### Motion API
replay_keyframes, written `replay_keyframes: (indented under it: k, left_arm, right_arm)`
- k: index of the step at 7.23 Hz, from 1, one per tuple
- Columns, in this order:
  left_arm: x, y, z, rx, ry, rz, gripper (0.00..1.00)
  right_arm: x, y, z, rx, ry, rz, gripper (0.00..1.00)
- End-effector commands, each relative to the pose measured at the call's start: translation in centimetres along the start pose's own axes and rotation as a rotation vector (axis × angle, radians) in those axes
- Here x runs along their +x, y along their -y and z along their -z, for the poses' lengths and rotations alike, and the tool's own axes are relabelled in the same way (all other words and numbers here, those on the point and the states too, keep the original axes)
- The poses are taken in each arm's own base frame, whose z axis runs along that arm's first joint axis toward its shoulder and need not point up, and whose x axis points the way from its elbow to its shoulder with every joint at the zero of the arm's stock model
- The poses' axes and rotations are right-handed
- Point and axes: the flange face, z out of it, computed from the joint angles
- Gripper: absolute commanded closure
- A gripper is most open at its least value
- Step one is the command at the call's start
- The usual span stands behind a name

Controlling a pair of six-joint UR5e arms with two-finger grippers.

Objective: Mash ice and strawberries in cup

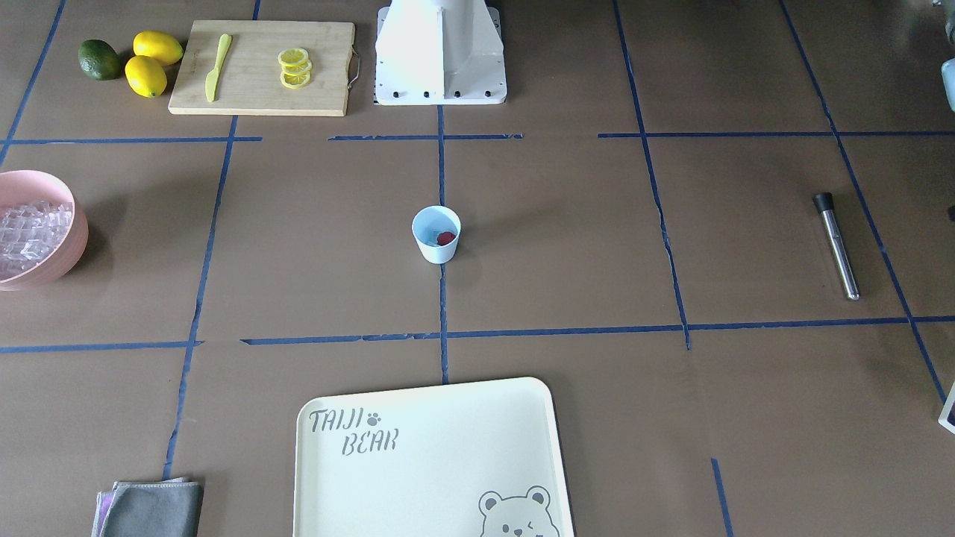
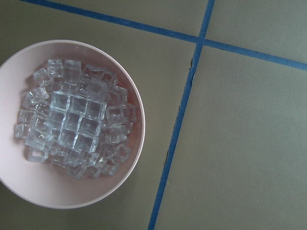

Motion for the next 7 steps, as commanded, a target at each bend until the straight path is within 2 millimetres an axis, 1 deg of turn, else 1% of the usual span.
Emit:
replay_keyframes:
  k: [1,2,3,4,5,7]
  left_arm:
    - [-1.2,-1.5,1.1,0.011,-0.104,0.043,0.0]
    - [-2.6,-1.9,3.8,0.066,-0.123,0.061,0.0]
    - [-2.6,-2.0,4.8,0.083,-0.119,0.023,0.0]
    - [-2.7,-2.0,4.9,0.088,-0.118,0.004,0.0]
    - [-3.5,-2.8,4.5,0.082,-0.107,0.019,0.0]
    - [-3.6,-3.1,4.4,0.084,-0.101,0.028,0.0]
  right_arm:
    - [0.0,0.1,0.0,0.0,-0.001,-0.001,0.01]
    - [0.0,0.2,0.0,0.001,-0.001,0.0,0.01]
    - [0.0,0.3,0.1,0.002,-0.001,0.001,0.01]
    - [0.0,0.3,0.1,0.002,-0.001,0.001,0.01]
    - [0.1,0.3,0.0,0.001,-0.001,0.0,0.01]
    - [0.1,0.3,0.0,0.001,-0.001,0.0,0.01]
